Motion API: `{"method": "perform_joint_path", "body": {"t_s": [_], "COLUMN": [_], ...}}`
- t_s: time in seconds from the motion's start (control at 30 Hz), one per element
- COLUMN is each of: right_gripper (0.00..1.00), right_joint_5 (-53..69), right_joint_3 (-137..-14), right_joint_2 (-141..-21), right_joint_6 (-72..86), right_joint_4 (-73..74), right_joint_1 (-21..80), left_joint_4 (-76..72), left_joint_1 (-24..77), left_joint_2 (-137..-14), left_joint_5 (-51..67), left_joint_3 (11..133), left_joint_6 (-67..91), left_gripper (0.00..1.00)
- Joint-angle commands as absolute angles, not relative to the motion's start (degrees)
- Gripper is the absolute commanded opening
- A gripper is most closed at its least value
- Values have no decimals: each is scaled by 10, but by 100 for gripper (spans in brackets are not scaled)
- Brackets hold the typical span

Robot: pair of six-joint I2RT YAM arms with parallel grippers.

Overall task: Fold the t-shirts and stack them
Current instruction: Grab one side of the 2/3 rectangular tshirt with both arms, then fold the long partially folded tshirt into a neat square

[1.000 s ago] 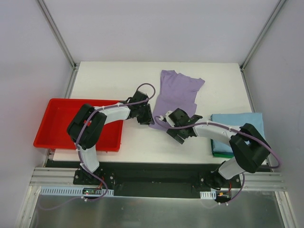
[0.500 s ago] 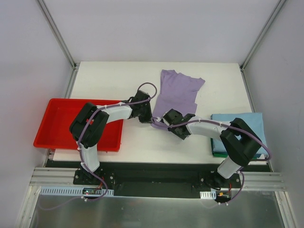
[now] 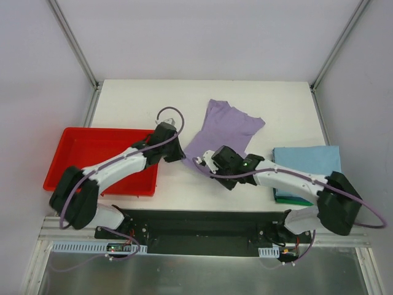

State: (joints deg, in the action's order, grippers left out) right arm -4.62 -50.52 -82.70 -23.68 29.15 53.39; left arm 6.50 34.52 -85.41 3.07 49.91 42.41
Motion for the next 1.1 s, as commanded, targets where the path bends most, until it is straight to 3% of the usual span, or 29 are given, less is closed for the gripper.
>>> {"method": "perform_joint_path", "body": {"t_s": [0.0,0.2,0.4,0.6,0.87,1.07], "right_gripper": [1,1,1,1,1,1], "right_joint_5": [74,218,200,171,142,128], "right_joint_3": [-510,-521,-514,-508,-543,-586], "right_joint_2": [-727,-651,-599,-589,-662,-748], "right_joint_6": [-177,-77,-22,-11,-51,-72], "right_joint_4": [306,269,250,255,270,283], "right_joint_1": [578,601,597,499,353,296], "left_joint_4": [115,162,162,160,162,161], "left_joint_1": [345,345,345,345,341,322], "left_joint_2": [-690,-535,-512,-613,-796,-913], "left_joint_5": [-75,-110,-108,-151,-186,-165], "left_joint_3": [456,440,476,559,692,785], "left_joint_6": [421,407,376,366,346,328], "left_gripper": [0,0,0,0,0,0]}}
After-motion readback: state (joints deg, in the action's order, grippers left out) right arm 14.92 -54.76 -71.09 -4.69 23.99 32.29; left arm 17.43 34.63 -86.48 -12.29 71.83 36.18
